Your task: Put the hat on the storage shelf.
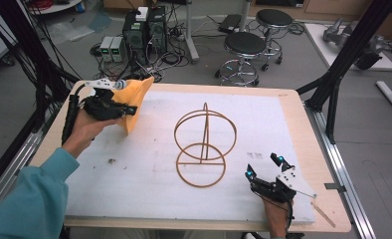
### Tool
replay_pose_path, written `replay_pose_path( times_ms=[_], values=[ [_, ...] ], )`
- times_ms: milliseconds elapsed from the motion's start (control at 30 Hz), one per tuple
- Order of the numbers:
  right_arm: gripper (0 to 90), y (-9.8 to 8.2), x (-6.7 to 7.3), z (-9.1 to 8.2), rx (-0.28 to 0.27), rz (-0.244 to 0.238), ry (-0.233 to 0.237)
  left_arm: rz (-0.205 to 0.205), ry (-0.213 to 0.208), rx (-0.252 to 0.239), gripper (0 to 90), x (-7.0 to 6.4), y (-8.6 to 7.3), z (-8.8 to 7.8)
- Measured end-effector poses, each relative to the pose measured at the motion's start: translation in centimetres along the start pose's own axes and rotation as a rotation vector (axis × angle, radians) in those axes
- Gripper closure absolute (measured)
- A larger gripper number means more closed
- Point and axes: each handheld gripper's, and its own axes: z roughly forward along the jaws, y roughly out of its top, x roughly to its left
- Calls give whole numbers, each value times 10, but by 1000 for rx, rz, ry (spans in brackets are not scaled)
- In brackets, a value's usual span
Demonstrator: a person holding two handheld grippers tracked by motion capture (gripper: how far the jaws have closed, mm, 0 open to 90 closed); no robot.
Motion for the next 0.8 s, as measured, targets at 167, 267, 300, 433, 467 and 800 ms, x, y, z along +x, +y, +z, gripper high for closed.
replay_pose_path(
  times_ms=[167,267,300,433,467,800],
  values=[
    [95,0,0,0,0,0,0,-5,-51,7,800,-8,0,8],
    [95,0,0,0,2,4,0,8,-74,10,786,-14,1,13],
    [95,0,0,0,2,3,0,11,-78,15,784,-16,1,14],
    [95,0,0,0,-3,7,3,4,-103,14,750,-20,0,19],
    [95,0,0,0,-3,9,3,1,-116,12,707,-21,-1,20],
    [95,0,0,0,-3,6,1,10,-54,-31,150,-27,2,22]
  ],
)
